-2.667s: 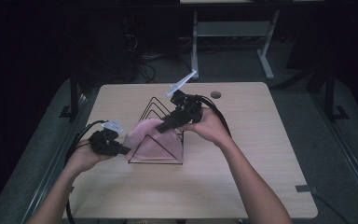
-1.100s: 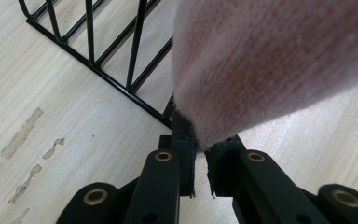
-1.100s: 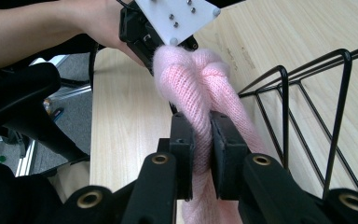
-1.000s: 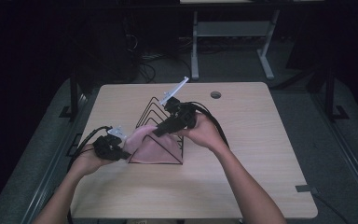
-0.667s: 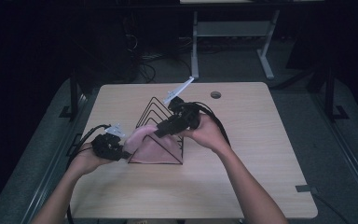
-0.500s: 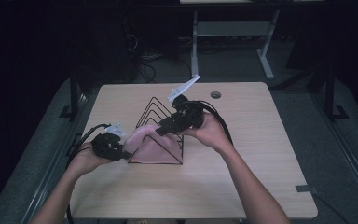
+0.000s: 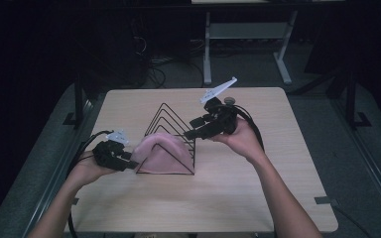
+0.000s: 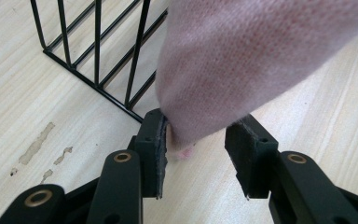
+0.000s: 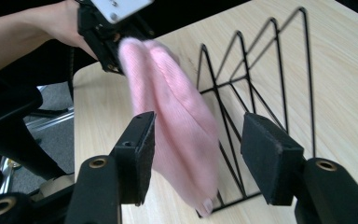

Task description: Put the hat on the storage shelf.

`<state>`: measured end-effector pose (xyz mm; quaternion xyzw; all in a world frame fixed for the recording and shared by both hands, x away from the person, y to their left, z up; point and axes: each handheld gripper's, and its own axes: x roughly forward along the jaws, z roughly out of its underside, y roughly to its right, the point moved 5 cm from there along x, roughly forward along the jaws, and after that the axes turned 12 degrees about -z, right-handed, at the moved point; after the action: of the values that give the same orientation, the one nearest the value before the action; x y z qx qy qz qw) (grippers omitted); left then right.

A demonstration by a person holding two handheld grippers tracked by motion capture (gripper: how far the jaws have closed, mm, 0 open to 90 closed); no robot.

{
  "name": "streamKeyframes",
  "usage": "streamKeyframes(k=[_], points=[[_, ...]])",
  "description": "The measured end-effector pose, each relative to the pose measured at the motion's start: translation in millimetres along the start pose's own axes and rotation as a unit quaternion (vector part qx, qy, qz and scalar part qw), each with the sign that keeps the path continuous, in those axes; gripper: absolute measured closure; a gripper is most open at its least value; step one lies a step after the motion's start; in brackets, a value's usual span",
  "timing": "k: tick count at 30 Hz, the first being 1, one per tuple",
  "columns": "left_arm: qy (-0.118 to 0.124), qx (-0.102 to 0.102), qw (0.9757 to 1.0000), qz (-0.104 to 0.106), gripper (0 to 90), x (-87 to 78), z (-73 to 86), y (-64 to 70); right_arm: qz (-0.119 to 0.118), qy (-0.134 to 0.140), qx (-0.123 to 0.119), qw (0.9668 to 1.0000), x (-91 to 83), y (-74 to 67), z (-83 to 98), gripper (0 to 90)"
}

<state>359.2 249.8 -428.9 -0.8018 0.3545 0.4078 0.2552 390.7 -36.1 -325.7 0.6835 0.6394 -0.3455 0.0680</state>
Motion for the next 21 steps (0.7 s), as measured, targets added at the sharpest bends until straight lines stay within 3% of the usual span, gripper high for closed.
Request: streamKeyframes(k=[9,21], points=[[0.01,-0.004,0.9999,0.001,56.8,-5.9,-0.7,-1.1,0.025,0.008,0.026,0.9993,-20.3,9.8,20.9,40.1],[-0.003,0.0,0.9999,0.012,55.7,-6.1,4.6,-1.5,0.052,0.021,0.045,0.9974,-44.0,17.2,47.6,37.8]])
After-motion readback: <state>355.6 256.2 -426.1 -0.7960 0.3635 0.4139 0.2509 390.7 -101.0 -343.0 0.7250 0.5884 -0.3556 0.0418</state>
